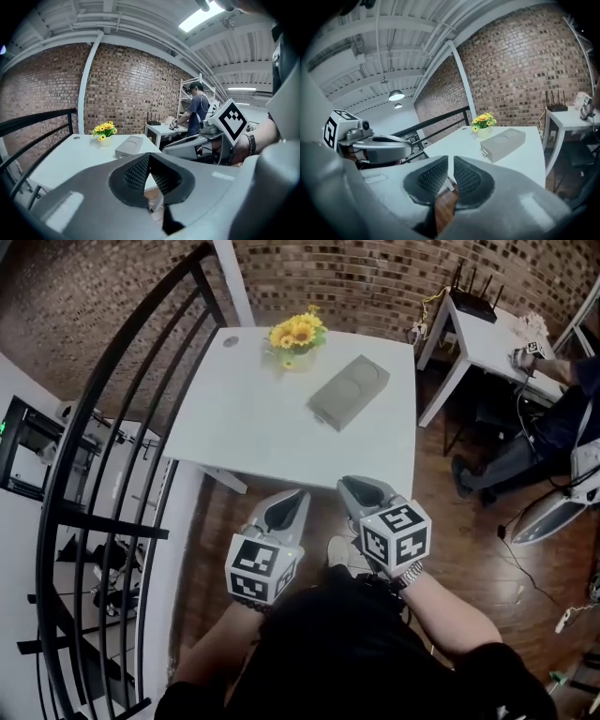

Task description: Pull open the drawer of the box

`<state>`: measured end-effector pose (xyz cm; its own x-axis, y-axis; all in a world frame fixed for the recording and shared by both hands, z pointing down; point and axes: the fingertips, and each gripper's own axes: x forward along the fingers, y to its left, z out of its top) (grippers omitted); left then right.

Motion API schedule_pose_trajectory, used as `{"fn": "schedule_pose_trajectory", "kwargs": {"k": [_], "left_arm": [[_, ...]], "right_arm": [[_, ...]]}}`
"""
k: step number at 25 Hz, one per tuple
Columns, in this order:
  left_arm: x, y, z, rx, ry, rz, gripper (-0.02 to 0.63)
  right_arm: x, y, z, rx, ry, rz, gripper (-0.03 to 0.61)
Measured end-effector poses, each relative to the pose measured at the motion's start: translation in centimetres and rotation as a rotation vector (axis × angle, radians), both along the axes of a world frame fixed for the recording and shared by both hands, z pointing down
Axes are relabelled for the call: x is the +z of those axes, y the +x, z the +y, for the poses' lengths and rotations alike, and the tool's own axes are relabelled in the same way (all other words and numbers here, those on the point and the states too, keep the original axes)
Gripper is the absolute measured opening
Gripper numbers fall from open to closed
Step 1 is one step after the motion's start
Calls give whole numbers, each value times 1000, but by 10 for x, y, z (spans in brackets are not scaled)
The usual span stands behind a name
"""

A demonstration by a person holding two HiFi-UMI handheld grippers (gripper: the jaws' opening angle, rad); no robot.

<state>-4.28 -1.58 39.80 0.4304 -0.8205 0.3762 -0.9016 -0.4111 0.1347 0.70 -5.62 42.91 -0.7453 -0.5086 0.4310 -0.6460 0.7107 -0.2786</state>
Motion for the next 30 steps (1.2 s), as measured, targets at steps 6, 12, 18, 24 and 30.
{"fn": "schedule_pose_trajectory", "kwargs": {"k": [6,12,18,24,30], "left_arm": [[16,-7,-45,-30,-71,-23,15],[23,-8,-81,-74,-98,-36,15],[28,-11,-93,-85,-120,-50,15],[38,-19,-109,-54,-138,-55,15],[49,-29,-133,7,-163,-54,15]], "right_arm": [[33,-8,-56,20,-138,-53,25],[63,-14,-96,65,-289,-151,40],[92,-19,-113,133,-414,-232,57],[119,-34,-132,227,-553,-351,72],[142,-46,-155,316,-653,-446,75]]}}
